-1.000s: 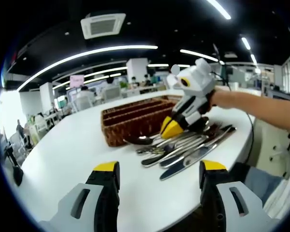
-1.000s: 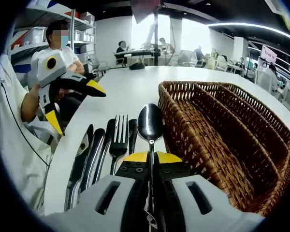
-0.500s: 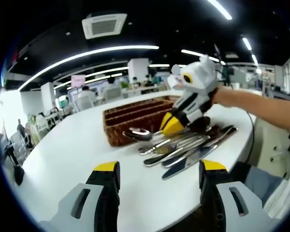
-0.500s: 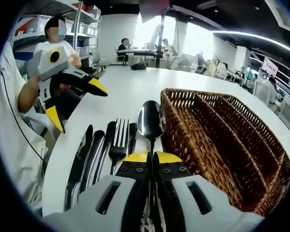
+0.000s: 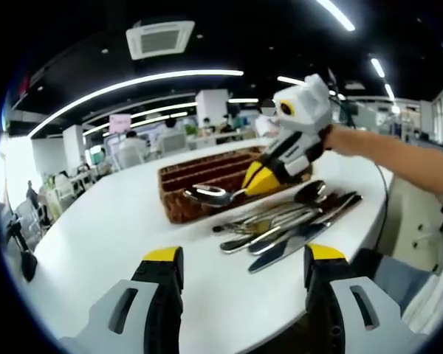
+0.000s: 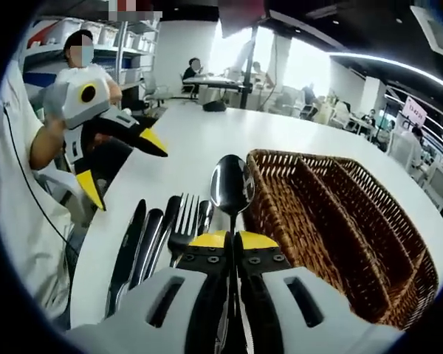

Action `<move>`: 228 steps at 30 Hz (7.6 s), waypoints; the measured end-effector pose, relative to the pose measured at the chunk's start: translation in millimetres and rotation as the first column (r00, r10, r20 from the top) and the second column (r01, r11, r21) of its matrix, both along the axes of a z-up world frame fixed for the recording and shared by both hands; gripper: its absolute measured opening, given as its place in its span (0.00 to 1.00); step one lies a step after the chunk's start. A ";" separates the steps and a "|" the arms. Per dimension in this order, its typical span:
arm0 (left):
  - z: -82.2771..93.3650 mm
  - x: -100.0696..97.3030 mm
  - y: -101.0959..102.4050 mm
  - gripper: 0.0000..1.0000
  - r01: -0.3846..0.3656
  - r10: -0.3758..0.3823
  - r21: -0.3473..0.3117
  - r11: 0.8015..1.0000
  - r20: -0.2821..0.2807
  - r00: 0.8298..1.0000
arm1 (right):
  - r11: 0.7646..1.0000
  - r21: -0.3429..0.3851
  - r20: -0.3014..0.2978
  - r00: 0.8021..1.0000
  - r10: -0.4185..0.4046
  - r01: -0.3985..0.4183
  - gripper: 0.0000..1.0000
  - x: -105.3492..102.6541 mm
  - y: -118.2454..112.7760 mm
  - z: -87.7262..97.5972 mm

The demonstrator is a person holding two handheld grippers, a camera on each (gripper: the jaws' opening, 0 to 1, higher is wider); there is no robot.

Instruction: Arrange the knives, forks, and spoons in their matching storage slots by inserting each utensil handle-first until every utensil is classified and aligned in the correct compartment

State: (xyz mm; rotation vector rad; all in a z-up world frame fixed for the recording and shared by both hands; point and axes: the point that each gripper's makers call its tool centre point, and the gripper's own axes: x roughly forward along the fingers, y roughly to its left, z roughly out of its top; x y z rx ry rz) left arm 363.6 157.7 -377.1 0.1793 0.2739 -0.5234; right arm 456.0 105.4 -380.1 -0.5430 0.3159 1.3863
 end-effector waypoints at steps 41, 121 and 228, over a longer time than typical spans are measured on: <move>10.1 0.5 -1.3 0.79 -0.038 0.039 -0.098 0.994 0.012 0.999 | 1.000 0.013 0.078 0.997 -0.019 0.018 0.03 31.8 -11.3 58.0; -1.9 28.7 -3.9 0.74 -0.051 0.048 -0.095 0.994 -0.029 0.998 | 0.994 -0.090 0.064 0.997 -0.049 0.055 0.03 146.1 -26.7 53.1; -27.0 44.7 12.0 0.69 -0.057 0.047 -0.114 0.992 -0.083 0.995 | 0.949 -0.305 0.152 0.988 -0.039 0.085 0.04 264.5 -10.1 -24.2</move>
